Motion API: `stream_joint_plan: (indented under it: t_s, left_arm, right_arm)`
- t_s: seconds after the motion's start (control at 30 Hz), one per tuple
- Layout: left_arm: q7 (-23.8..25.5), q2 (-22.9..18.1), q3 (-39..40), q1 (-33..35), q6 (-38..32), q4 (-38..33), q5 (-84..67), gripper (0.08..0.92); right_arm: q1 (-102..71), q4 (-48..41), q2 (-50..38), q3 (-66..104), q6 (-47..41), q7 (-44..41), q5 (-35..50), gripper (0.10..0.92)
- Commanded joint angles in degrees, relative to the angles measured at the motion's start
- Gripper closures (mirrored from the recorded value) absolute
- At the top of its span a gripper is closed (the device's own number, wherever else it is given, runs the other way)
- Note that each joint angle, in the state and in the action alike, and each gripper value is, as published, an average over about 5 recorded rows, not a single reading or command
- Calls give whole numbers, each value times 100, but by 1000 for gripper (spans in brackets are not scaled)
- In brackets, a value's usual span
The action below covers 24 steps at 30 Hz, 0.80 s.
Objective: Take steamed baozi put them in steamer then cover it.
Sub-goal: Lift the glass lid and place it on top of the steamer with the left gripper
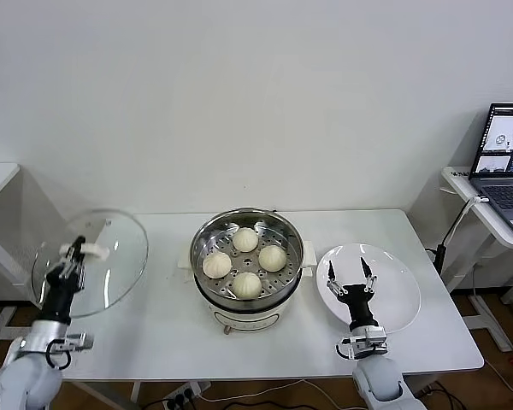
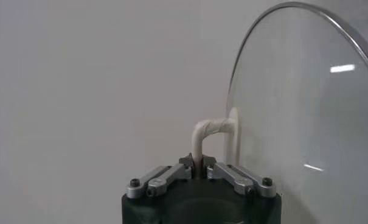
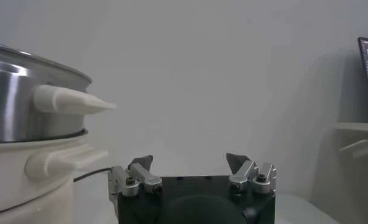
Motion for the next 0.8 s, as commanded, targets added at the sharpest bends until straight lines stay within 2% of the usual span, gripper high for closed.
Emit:
stream_joint_plan:
  t_s: [0.03, 0.2, 0.37, 0.6, 0.8]
  left_arm:
    - [1017, -189, 2049, -238, 2062, -2621, -372, 811]
    - [1442, -695, 3505, -731, 3069, -2475, 80, 811]
    - [1881, -1106, 4326, -1184, 3555, -1892, 711, 811]
    - [2636, -1479, 4591, -1454, 3752, -1290, 1719, 811]
    - [2904, -1738, 4577, -1505, 3787, -872, 2221, 811]
  right_arm:
    - [-29, 32, 21, 51, -30, 12, -26, 203]
    - [-80, 23, 35, 154, -59, 24, -70, 203]
    - [-108, -6, 56, 231, -57, 25, -78, 203]
    - [-82, -96, 85, 275, -36, 15, -82, 203]
    - [-22, -170, 93, 269, -31, 17, -79, 203]
